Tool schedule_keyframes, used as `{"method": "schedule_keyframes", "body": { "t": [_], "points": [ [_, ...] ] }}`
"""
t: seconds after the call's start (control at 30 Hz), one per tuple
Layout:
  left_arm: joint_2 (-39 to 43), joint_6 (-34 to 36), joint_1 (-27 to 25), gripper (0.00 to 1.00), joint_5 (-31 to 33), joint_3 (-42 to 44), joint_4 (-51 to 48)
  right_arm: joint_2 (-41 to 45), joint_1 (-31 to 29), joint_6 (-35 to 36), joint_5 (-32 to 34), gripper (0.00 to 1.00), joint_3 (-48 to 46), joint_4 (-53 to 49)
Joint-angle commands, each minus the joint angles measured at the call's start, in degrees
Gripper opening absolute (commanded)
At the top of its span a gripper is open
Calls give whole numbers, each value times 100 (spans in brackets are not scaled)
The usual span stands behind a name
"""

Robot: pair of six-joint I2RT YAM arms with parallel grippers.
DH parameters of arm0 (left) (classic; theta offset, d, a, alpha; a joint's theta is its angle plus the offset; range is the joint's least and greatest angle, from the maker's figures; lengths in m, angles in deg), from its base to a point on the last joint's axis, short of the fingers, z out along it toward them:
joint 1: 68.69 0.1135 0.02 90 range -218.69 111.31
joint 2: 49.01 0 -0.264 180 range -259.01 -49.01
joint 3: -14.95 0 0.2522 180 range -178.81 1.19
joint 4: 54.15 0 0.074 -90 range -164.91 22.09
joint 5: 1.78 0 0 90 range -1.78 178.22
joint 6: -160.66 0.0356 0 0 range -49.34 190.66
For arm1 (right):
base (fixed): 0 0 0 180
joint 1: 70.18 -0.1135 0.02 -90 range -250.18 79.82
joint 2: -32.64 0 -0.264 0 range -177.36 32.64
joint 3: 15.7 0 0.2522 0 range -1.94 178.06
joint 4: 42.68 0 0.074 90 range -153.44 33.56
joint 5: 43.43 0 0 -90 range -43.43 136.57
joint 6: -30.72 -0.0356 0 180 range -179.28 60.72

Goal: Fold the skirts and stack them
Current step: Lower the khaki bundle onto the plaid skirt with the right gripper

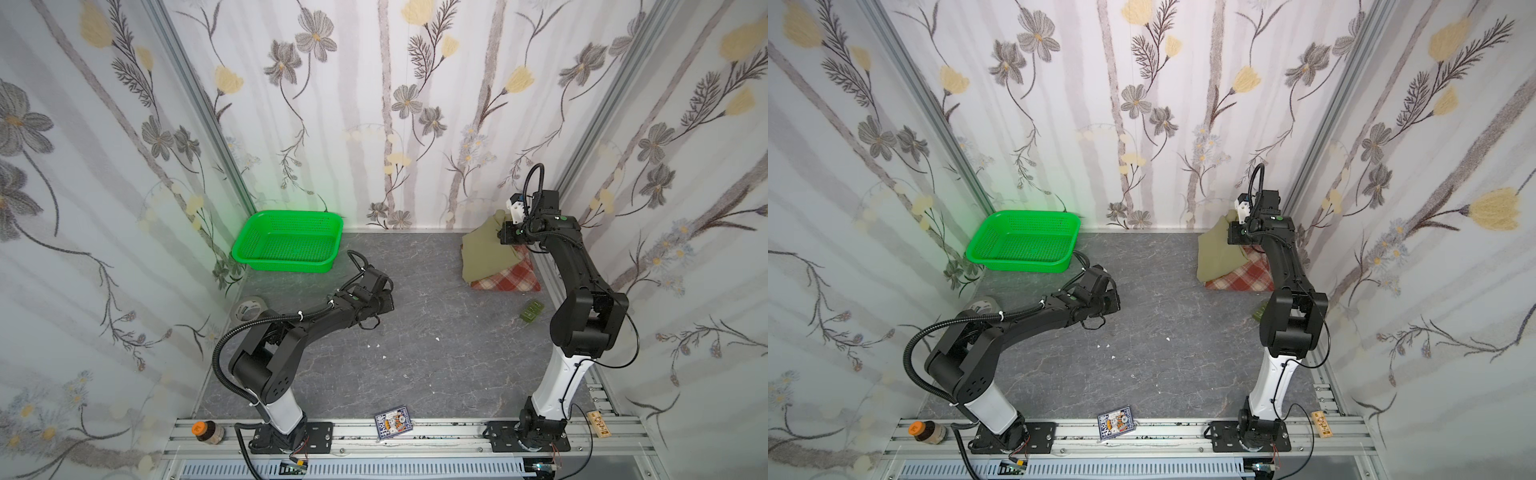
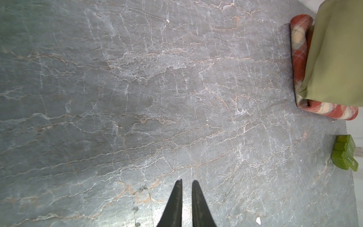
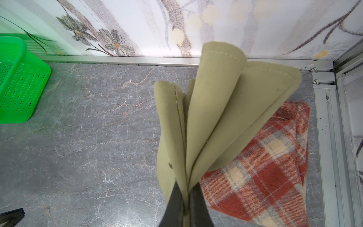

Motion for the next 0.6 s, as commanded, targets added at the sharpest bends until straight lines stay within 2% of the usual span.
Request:
{"method": "schedule_keyframes", "body": {
  "t": [0.0,0.23,0.57],
  "points": [
    [-20,-88,0,14,-18,-3,12,39,72,47,-335,0,-50,140],
    [-39,-124,1,14,-46,-15,7,35,164,56,-387,0,-95,163],
    [-37,-151,0,14,-156,-3,3,-385,256,131,124,0,17,173]
  ]
}}
